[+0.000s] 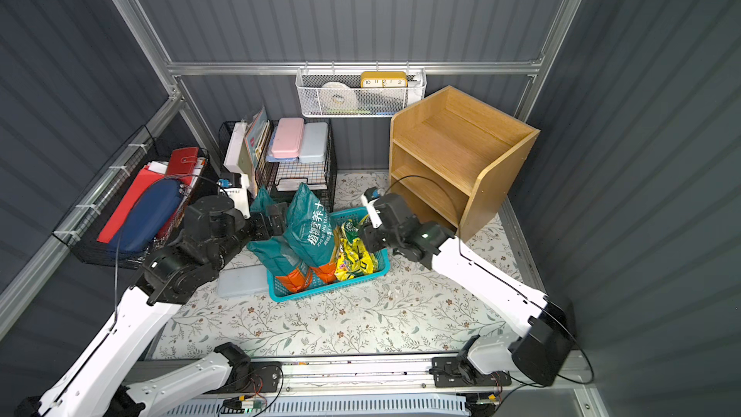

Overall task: Take down the fertilizer bag from the shelf
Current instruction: Place the fertilizer bag in the storage box, then reset both arms

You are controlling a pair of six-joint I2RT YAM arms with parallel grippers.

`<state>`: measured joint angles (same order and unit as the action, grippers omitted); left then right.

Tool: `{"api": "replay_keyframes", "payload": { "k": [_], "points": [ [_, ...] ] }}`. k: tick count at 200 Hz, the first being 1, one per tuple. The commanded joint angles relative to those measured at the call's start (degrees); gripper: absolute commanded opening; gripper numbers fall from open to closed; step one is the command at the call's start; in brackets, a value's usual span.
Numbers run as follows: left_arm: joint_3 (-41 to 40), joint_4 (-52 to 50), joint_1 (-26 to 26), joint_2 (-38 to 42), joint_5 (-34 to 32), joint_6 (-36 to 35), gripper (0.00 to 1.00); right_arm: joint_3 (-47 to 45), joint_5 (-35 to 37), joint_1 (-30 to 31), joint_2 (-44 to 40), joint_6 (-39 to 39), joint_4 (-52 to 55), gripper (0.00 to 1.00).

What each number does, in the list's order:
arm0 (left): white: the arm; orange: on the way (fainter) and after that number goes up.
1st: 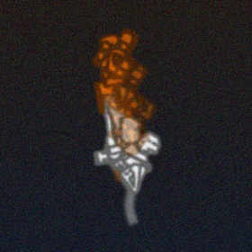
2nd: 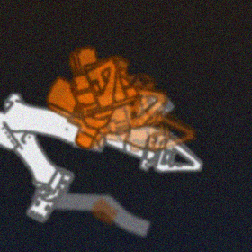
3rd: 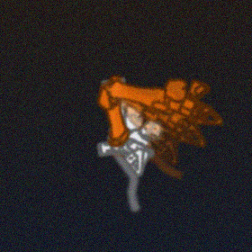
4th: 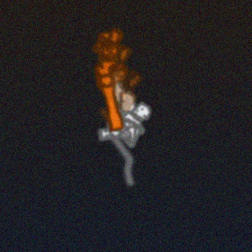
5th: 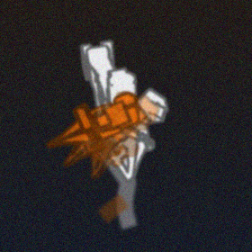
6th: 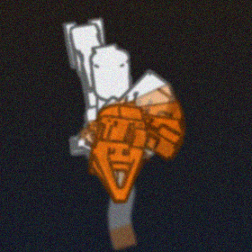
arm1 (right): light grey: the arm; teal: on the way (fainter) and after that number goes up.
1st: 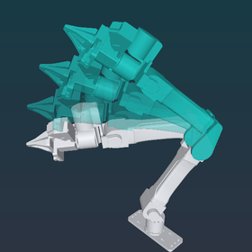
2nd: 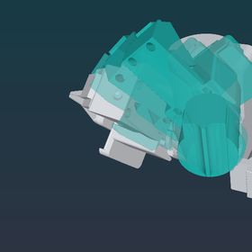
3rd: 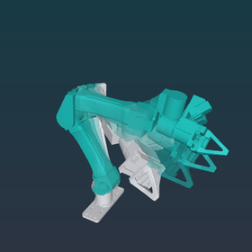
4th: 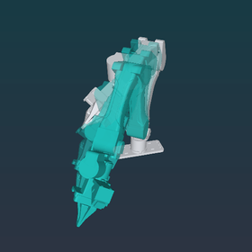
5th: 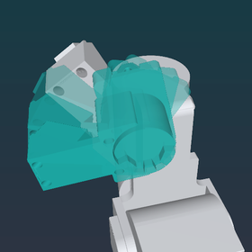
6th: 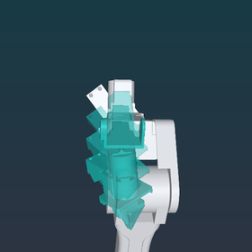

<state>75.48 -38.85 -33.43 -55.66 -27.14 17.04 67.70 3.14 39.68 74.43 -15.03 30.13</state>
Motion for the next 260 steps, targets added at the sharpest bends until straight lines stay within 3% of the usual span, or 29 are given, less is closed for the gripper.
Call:
{"api": "replay_keyframes", "payload": {
  "k": [1, 16, 43, 62, 84, 137, 171, 201, 231, 260],
  "points": [
    [0.1, -4.0, 0.0, 0.8, -9.8, -4.9, 0.99, -7.8, 7.1, -4.4, -3.3, 3.1, -9.6, 0.49],
    [-1.9, -3.8, 0.6, 2.0, -13.9, -6.0, 1.00, -12.2, 14.5, -7.4, -7.5, 5.1, -11.8, 0.48],
    [-8.4, -1.2, 4.2, 4.6, -13.6, -6.1, 1.00, -22.1, 24.4, -12.6, -15.4, 9.0, -20.8, 0.46],
    [-12.3, 0.5, 10.6, 5.1, -6.4, -5.4, 0.99, -31.7, 24.1, -15.8, -20.9, 9.2, -31.9, 0.48],
    [-16.0, 1.8, 18.3, 2.7, 2.0, -5.0, 1.00, -41.5, 17.0, -18.5, -23.2, 9.8, -44.9, 0.50],
    [-22.9, 9.8, 31.7, 3.6, 10.4, -6.8, 1.00, -42.0, 10.5, -30.6, -14.8, 5.7, -46.2, 0.51],
    [-23.0, 8.8, 38.2, 1.8, 16.4, -6.6, 1.00, -42.9, 9.4, -36.8, -8.5, 8.3, -51.4, 0.50],
    [-23.3, 9.7, 40.0, 2.2, 17.9, -6.0, 1.00, -47.7, 2.4, -39.5, 1.7, 8.4, -72.1, 0.50],
    [-23.1, 10.8, 42.1, 1.7, 17.6, -6.5, 1.00, -40.7, 0.3, -39.6, 4.9, 12.3, -62.6, 0.51],
    [-20.0, 10.3, 42.9, 2.6, 24.6, -7.1, 1.00, -45.5, 1.5, -40.9, 14.3, 11.3, -82.2, 0.53]
  ]
}}
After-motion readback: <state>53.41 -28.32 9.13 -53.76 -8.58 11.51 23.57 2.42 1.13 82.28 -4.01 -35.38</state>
